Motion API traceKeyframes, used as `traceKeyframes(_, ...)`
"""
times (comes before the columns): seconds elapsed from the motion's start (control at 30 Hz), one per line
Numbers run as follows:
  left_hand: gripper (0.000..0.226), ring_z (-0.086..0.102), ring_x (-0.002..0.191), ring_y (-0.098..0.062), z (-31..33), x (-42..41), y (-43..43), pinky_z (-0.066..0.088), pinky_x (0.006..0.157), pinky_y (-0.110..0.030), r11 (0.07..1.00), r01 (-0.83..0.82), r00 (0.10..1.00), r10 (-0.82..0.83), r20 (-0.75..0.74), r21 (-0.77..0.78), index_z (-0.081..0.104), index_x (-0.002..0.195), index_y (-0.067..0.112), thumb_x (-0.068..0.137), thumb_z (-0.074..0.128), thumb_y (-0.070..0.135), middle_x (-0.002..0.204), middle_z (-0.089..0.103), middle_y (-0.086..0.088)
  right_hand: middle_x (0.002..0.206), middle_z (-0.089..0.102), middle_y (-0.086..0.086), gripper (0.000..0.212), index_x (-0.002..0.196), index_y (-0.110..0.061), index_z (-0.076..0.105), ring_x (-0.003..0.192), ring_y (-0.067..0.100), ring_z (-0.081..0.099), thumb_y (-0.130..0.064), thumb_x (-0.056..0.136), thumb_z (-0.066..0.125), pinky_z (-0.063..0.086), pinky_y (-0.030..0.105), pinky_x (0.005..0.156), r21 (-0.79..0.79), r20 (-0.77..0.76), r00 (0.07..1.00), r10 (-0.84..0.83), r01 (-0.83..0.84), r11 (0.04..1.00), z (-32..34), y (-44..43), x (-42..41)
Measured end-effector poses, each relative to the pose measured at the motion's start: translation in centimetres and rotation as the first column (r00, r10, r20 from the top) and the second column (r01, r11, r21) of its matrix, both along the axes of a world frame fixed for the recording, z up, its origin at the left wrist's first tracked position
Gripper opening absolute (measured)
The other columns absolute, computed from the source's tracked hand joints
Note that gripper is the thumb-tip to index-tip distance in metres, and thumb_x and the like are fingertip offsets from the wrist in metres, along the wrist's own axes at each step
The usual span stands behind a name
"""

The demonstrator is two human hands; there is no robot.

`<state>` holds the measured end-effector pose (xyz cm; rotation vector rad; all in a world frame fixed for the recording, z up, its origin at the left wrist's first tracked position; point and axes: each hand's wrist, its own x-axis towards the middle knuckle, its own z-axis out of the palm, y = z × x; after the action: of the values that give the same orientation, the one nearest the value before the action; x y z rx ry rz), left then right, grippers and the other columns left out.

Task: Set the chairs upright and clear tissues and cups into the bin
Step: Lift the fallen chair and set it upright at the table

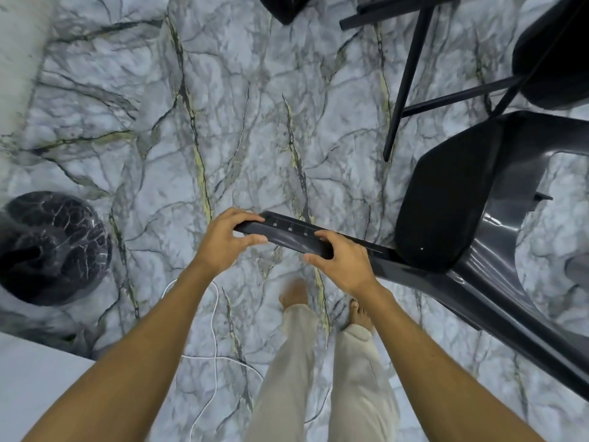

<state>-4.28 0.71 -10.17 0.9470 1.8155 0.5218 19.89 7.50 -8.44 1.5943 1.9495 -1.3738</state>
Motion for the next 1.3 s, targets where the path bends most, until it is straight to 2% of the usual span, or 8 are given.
traceKeyframes(0.3, 0.037, 0.062, 0.100, -0.019, 1.0, 1.1, -1.0, 0.050, 0.096, -0.043, 0.996, -0.044, 0.999, 0.044, 0.001, 0.077, 0.070, 0.100, 0.034, 0.065, 0.080, 0.039, 0.103, 0.063, -0.001, 0.128, 0.064, -0.011, 0.057, 0.134, -0.031, 0.051, 0.119, 0.015, 0.057, -0.057, 0.085, 0.063, 0.030, 0.042, 0.110, 0.041, 0.015, 0.999, 0.029, -0.030, 0.999, 0.4, -0.8, -0.2)
traceKeyframes(0.67, 0.040, 0.057, 0.104, -0.015, 10.1, 3.8, -2.4, 0.042, 0.095, -0.018, 0.979, -0.030, 0.990, 0.057, -0.128, 0.201, 0.073, 0.105, 0.023, 0.068, 0.083, 0.034, 0.106, 0.060, 0.003, 0.118, 0.067, -0.010, 0.047, 0.126, -0.031, 0.059, 0.108, 0.011, 0.061, -0.046, 0.084, 0.071, 0.047, 0.038, 0.098, 0.054, -0.213, 0.977, -0.017, 0.029, 0.998, 8.4, -2.0, -0.1)
traceKeyframes(0.77, 0.042, 0.057, 0.103, -0.016, 13.7, 4.3, -3.3, 0.043, 0.094, -0.021, 0.970, -0.020, 0.985, 0.061, -0.162, 0.241, 0.074, 0.105, 0.022, 0.067, 0.080, 0.039, 0.106, 0.061, 0.001, 0.117, 0.067, -0.012, 0.046, 0.125, -0.032, 0.060, 0.106, 0.009, 0.061, -0.046, 0.083, 0.072, 0.048, 0.032, 0.096, 0.066, -0.249, 0.969, -0.013, 0.030, 0.997, 11.3, -2.7, 0.4)
traceKeyframes(0.9, 0.042, 0.056, 0.100, -0.013, 18.4, 5.2, -4.5, 0.038, 0.091, -0.012, 0.953, 0.011, 0.972, 0.062, -0.229, 0.304, 0.074, 0.104, 0.020, 0.067, 0.080, 0.040, 0.103, 0.063, 0.003, 0.113, 0.068, -0.012, 0.045, 0.125, -0.030, 0.061, 0.101, 0.007, 0.062, -0.042, 0.084, 0.072, 0.049, 0.025, 0.090, 0.086, -0.299, 0.954, 0.001, 0.026, 0.996, 15.3, -3.7, 1.3)
traceKeyframes(0.97, 0.041, 0.058, 0.099, -0.013, 20.9, 5.7, -5.2, 0.042, 0.091, -0.019, 0.940, 0.029, 0.968, 0.058, -0.246, 0.339, 0.075, 0.103, 0.020, 0.067, 0.082, 0.038, 0.102, 0.064, 0.005, 0.107, 0.067, -0.015, 0.044, 0.125, -0.028, 0.062, 0.096, 0.003, 0.060, -0.040, 0.084, 0.073, 0.044, 0.013, 0.084, 0.083, -0.332, 0.943, 0.001, 0.028, 0.996, 17.4, -4.3, 2.1)
traceKeyframes(1.03, 0.038, 0.061, 0.099, -0.008, 23.3, 6.0, -5.8, 0.045, 0.090, -0.022, 0.926, 0.036, 0.977, 0.047, -0.209, 0.375, 0.073, 0.102, 0.021, 0.068, 0.083, 0.034, 0.100, 0.066, 0.012, 0.102, 0.065, -0.017, 0.042, 0.123, -0.028, 0.063, 0.091, 0.001, 0.059, -0.039, 0.084, 0.073, 0.041, 0.007, 0.078, 0.078, -0.355, 0.935, -0.009, 0.039, 0.996, 19.3, -4.9, 3.1)
traceKeyframes(1.13, 0.036, 0.063, 0.100, 0.000, 26.5, 6.2, -6.3, 0.047, 0.089, -0.015, 0.921, 0.020, 0.997, 0.008, -0.072, 0.389, 0.073, 0.103, 0.022, 0.069, 0.080, 0.030, 0.104, 0.068, 0.016, 0.100, 0.067, -0.013, 0.041, 0.121, -0.029, 0.064, 0.091, 0.005, 0.061, -0.039, 0.083, 0.074, 0.047, 0.016, 0.080, 0.063, -0.376, 0.926, -0.030, 0.058, 0.996, 22.0, -5.5, 5.1)
traceKeyframes(1.3, 0.041, 0.068, 0.102, -0.007, 29.3, 8.5, -6.9, 0.050, 0.093, -0.020, 0.933, -0.095, 0.993, 0.062, 0.105, 0.348, 0.074, 0.099, 0.043, 0.073, 0.082, 0.012, 0.104, 0.074, 0.011, 0.107, 0.068, -0.013, 0.039, 0.123, -0.026, 0.065, 0.096, 0.004, 0.063, -0.035, 0.085, 0.073, 0.047, 0.014, 0.083, 0.079, -0.400, 0.916, -0.039, 0.076, 0.994, 25.2, -5.9, 9.4)
